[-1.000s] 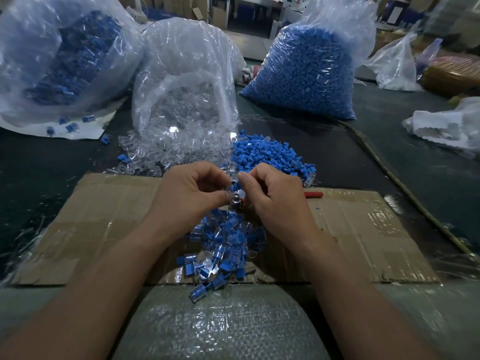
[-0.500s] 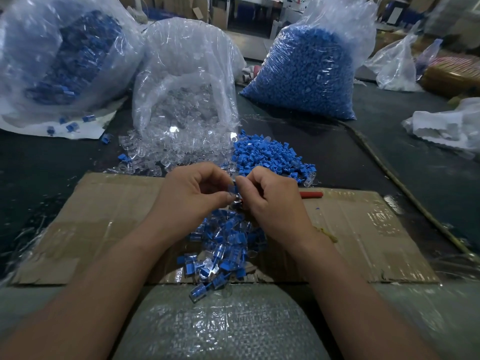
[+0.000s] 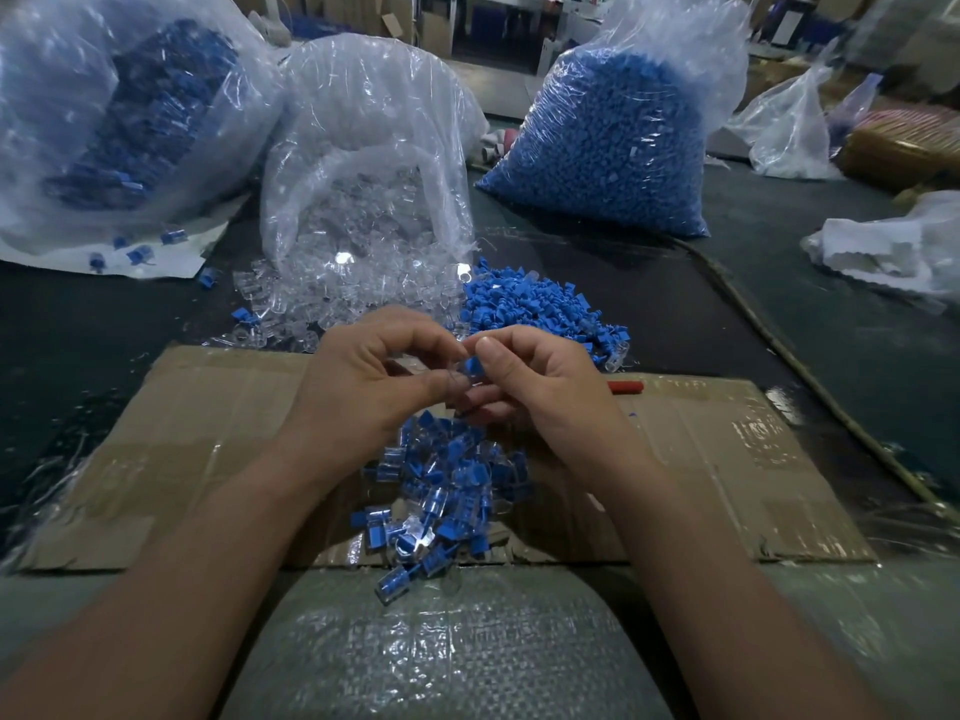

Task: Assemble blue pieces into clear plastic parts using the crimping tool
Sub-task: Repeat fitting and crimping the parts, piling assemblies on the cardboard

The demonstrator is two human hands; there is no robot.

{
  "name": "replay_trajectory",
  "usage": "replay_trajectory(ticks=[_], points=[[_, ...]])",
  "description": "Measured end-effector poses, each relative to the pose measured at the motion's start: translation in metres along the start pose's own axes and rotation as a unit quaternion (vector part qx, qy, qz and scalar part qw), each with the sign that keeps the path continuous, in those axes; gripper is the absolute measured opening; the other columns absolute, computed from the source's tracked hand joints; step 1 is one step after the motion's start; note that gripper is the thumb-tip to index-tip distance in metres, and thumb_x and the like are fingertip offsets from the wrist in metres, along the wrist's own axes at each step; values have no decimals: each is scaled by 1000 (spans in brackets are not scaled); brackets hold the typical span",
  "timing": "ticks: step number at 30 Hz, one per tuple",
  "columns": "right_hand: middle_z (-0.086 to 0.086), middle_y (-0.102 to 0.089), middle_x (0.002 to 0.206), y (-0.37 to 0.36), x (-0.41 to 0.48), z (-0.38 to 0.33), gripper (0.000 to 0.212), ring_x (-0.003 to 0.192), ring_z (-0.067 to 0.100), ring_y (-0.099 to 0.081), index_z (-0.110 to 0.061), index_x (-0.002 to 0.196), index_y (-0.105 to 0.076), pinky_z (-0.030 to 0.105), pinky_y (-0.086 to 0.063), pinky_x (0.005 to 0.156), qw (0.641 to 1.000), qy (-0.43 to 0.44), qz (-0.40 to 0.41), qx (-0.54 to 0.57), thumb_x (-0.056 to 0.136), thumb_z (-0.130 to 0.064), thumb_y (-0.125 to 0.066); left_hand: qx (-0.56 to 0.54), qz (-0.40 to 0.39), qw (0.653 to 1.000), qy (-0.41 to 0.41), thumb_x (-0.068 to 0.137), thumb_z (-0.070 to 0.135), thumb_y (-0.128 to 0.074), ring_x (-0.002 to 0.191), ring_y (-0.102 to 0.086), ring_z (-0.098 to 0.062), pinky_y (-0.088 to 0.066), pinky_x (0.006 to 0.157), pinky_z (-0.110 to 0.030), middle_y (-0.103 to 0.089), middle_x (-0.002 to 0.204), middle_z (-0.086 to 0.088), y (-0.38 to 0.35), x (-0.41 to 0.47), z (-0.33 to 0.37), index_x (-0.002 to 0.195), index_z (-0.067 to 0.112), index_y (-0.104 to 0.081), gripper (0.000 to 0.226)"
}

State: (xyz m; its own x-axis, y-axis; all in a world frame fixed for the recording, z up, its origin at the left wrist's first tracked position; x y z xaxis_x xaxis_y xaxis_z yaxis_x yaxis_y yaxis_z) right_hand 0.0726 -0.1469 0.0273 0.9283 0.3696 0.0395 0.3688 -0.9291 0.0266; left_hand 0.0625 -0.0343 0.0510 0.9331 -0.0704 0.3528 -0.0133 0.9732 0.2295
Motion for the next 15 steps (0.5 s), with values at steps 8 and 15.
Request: replay_trajectory(ticks=[8, 15], points=[[2, -69, 70, 4, 2, -2, 12, 67, 15, -67, -8, 85, -64, 24, -57, 63, 999, 23, 33, 5, 89, -14, -54, -53, -19, 997, 47, 74, -5, -66, 59, -64, -6, -50, 54, -15, -70, 68, 1, -3, -1, -6, 78, 18, -67, 23], [-1, -67, 78, 0, 1, -4, 8, 74, 13, -67, -24, 83, -62, 24, -55, 67, 993, 73, 45, -86, 85, -17, -61, -108, -3, 988, 113, 60, 15, -67, 51, -63, -10, -51, 49, -17, -67, 57, -2, -2, -1, -19, 70, 9, -65, 12]])
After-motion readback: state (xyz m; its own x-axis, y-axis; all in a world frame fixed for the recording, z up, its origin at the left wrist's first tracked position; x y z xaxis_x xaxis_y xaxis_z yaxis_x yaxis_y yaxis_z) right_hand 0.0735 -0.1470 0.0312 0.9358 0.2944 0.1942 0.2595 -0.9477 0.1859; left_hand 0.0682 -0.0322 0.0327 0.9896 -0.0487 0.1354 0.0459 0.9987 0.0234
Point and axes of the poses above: each hand's wrist, its own x-axis towards the middle knuckle, its own y-axis out of the back of the hand, z = x × y, the point moved 10 cm from there along x, towards the middle knuckle
